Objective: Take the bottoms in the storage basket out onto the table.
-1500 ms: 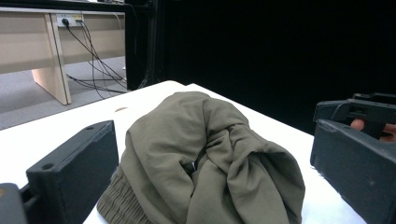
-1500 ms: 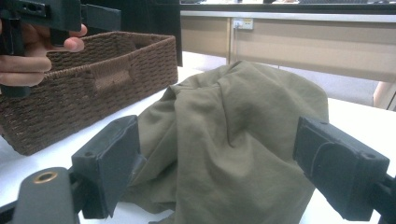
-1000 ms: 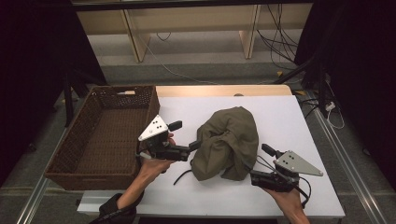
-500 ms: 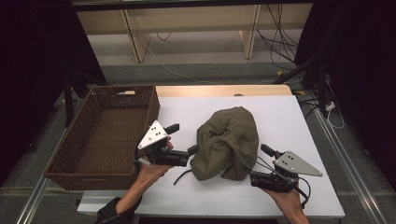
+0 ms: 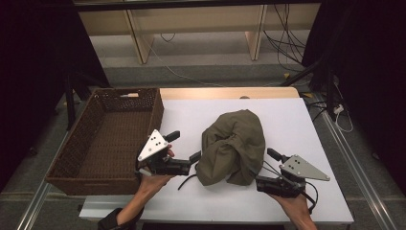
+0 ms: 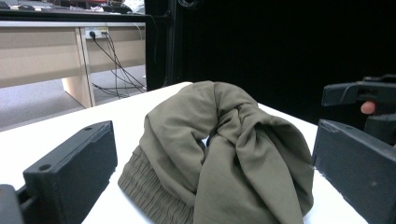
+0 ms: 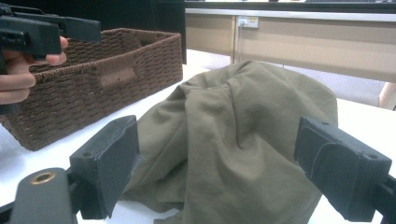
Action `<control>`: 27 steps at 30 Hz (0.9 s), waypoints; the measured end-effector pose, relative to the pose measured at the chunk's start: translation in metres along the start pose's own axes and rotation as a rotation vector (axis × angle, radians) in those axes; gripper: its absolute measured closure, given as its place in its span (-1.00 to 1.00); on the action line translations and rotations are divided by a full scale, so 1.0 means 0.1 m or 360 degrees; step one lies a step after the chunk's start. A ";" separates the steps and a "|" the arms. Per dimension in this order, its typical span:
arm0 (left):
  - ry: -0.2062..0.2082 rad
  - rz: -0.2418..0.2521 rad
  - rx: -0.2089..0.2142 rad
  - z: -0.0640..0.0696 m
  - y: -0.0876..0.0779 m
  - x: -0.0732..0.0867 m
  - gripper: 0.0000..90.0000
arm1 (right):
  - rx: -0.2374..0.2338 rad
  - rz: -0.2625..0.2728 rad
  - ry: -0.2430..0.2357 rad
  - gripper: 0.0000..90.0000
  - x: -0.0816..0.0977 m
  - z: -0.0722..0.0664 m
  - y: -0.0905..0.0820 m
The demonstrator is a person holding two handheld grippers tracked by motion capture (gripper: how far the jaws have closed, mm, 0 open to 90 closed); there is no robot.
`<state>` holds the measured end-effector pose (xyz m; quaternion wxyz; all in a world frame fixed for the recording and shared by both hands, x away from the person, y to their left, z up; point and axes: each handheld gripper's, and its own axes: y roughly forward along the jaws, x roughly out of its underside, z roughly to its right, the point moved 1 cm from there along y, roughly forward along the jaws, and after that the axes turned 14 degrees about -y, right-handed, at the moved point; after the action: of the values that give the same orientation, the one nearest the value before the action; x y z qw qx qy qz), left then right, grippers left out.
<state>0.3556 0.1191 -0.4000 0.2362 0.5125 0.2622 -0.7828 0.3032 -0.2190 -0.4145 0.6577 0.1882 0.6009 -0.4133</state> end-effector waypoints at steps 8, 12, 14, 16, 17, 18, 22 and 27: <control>-0.0017 -0.0018 -0.0010 -0.01 -0.02 0.05 -1.00 | -0.0001 -0.0011 0.0003 -0.66 0.00 0.00 0.00; -0.0006 -0.0015 -0.0009 0.00 -0.04 0.09 -1.00 | -0.0004 -0.0010 0.0003 -0.66 0.00 -0.01 0.00; -0.0009 -0.0019 -0.0002 0.00 -0.04 0.11 -1.00 | -0.0005 -0.0010 0.0004 -0.66 0.00 -0.01 0.00; 0.0007 -0.0024 -0.0025 0.00 -0.05 0.14 -1.00 | -0.0004 -0.0009 0.0005 -0.66 0.00 -0.01 0.00; 0.0012 -0.0023 -0.0033 0.00 -0.05 0.16 -1.00 | -0.0004 -0.0014 0.0007 -0.66 0.01 0.00 0.00; 0.0012 -0.0023 -0.0033 0.00 -0.05 0.16 -1.00 | -0.0004 -0.0014 0.0007 -0.66 0.01 0.00 0.00; -0.0030 -0.0004 -0.0028 0.01 -0.07 0.20 -1.00 | -0.0010 -0.0010 0.0006 -0.66 0.01 -0.01 0.00; -0.0095 -0.0010 -0.0017 0.04 -0.08 0.24 -1.00 | -0.0010 -0.0011 0.0006 -0.66 0.01 -0.01 0.00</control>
<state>0.3389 0.1199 -0.4192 0.2442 0.4870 0.2607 -0.7970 0.3027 -0.2185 -0.4156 0.6559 0.1849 0.6040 -0.4133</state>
